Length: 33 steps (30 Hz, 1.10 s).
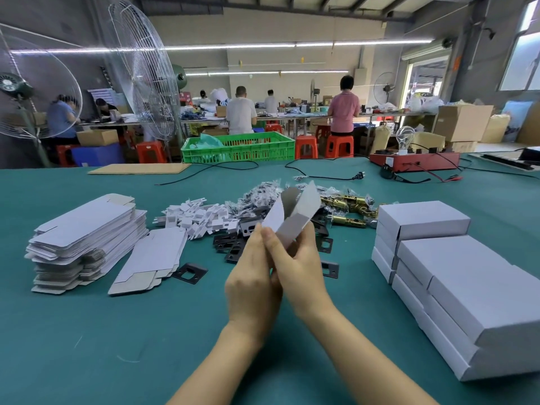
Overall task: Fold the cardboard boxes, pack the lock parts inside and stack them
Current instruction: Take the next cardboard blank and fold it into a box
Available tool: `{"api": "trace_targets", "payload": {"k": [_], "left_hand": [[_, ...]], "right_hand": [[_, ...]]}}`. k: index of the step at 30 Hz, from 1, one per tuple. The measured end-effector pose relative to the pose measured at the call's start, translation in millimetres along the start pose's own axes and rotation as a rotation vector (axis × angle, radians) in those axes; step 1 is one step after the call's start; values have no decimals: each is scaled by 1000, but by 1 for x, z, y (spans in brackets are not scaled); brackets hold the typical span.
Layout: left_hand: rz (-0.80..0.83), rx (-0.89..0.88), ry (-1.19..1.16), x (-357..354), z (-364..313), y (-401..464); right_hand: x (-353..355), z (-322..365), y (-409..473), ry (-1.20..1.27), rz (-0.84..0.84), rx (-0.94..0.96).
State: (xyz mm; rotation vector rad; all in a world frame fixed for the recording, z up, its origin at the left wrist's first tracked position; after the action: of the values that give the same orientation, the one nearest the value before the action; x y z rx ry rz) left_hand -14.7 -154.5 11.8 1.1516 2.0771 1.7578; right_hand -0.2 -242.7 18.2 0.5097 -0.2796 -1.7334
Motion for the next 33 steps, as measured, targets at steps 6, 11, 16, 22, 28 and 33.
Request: {"api": "trace_targets", "payload": {"k": [6, 11, 16, 22, 28, 33], "left_hand": [[78, 116, -262, -8, 9, 0], [321, 580, -847, -21, 23, 2], [393, 604, -948, -25, 21, 6], [355, 590, -954, -22, 16, 6], [410, 506, -966, -13, 5, 14], [430, 513, -967, -11, -1, 14]], "right_hand": [[32, 4, 21, 116, 13, -87], [49, 19, 30, 28, 322, -163], [49, 26, 31, 48, 303, -133], [26, 11, 19, -56, 119, -104], [26, 6, 19, -43, 123, -174], [29, 4, 17, 14, 97, -293]]}}
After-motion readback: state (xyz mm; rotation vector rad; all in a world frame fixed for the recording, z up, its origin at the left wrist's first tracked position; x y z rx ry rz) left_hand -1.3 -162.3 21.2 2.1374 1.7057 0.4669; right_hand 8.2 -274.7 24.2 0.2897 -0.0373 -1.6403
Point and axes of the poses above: each hand's wrist, its own y-axis towards the middle knuckle, its own x-axis out of the back of the hand, z = x × y, the point moved 5 cm from there along y, towards the middle knuckle
